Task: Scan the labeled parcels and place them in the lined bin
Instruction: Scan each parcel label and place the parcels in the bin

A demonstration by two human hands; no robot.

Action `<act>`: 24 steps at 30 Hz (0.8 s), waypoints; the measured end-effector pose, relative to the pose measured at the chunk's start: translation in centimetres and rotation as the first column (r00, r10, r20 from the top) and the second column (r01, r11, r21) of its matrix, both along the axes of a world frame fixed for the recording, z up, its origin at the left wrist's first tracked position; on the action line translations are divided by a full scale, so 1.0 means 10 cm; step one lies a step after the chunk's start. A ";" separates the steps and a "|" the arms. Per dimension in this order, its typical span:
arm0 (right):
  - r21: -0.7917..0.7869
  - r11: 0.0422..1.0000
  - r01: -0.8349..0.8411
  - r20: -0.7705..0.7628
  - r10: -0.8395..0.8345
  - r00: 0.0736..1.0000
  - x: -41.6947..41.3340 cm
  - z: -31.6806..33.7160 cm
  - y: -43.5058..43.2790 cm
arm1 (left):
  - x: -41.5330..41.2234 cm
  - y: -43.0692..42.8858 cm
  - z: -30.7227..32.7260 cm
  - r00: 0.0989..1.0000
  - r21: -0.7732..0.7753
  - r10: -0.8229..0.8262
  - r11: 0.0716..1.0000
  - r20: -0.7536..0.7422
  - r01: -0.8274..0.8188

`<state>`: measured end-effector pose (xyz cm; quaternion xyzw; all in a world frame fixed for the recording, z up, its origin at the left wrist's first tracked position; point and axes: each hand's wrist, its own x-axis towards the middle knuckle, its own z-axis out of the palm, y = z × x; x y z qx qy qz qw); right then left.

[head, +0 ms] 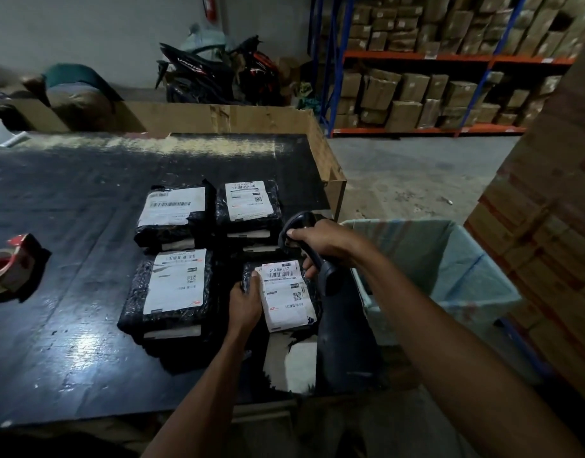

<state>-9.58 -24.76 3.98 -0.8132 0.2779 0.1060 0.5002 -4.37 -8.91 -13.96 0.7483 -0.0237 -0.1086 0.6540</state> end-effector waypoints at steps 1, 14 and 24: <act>0.001 1.000 0.010 0.013 -0.010 1.000 0.01 -0.06 -0.05 | -0.01 0.00 0.01 1.000 -0.001 -0.004 1.000 0.007 0.004; -0.197 0.944 0.265 0.101 -0.249 0.963 0.35 -1.42 -0.77 | -0.01 -0.03 0.08 0.997 0.001 -0.050 0.999 -0.058 0.050; -0.265 0.964 0.030 -0.044 -0.043 0.998 0.55 -1.67 -1.39 | 0.03 -0.33 0.19 0.988 -0.006 0.069 0.998 -0.139 -0.070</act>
